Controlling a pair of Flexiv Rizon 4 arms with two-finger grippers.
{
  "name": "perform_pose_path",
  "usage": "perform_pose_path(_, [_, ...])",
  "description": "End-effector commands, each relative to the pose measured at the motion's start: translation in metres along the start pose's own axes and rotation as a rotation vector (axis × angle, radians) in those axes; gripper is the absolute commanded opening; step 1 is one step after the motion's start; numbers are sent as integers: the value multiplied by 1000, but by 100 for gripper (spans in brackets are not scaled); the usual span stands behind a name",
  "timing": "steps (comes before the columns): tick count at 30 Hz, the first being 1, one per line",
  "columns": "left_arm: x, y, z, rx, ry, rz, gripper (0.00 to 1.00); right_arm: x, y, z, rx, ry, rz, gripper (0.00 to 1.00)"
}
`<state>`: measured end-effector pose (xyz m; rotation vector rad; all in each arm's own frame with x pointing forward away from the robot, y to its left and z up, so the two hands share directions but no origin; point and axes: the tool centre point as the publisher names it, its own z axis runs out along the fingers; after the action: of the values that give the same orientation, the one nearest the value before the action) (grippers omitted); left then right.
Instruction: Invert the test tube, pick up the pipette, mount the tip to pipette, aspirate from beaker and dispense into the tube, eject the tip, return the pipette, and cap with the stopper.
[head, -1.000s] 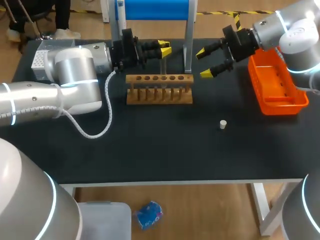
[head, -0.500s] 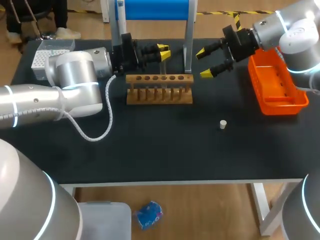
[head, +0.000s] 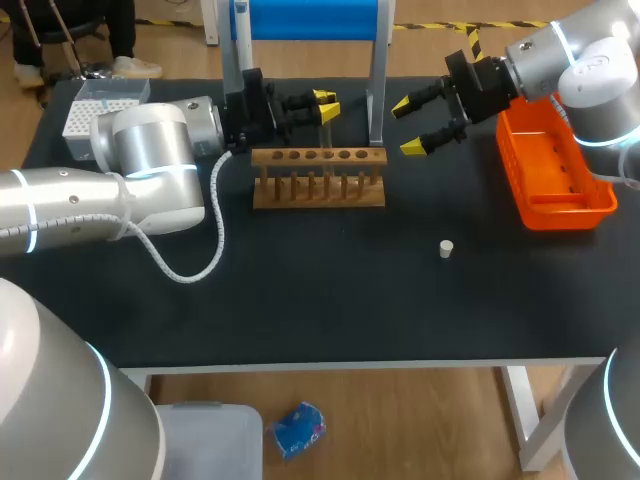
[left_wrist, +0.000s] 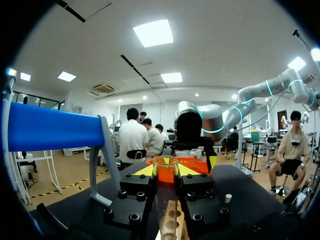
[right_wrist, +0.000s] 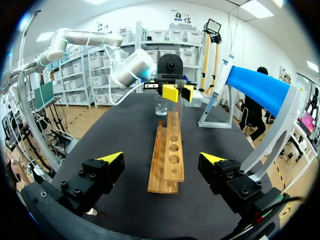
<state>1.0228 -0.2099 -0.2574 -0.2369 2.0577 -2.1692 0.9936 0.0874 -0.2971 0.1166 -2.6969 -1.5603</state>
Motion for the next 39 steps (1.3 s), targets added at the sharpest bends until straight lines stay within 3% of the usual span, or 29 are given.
perform_pose_path(1, [0,-2,2,-32,14,1,0,-1,-1,0,0,2,-1,100])
perform_pose_path(26, [-1,0,4,-44,30,-16,0,-1,-1,0,0,2,-1,100])
perform_pose_path(27, [-1,1,4,-46,30,-18,10,-1,-1,0,0,2,-1,100])
perform_pose_path(28, [-1,1,4,-46,29,-19,75,-1,-1,0,0,2,-1,100])
perform_pose_path(29, [-1,1,4,-47,28,-19,100,-1,-1,0,0,2,-1,100])
perform_pose_path(39, [1,-7,0,-49,33,14,100,-1,-1,0,0,2,-1,100])
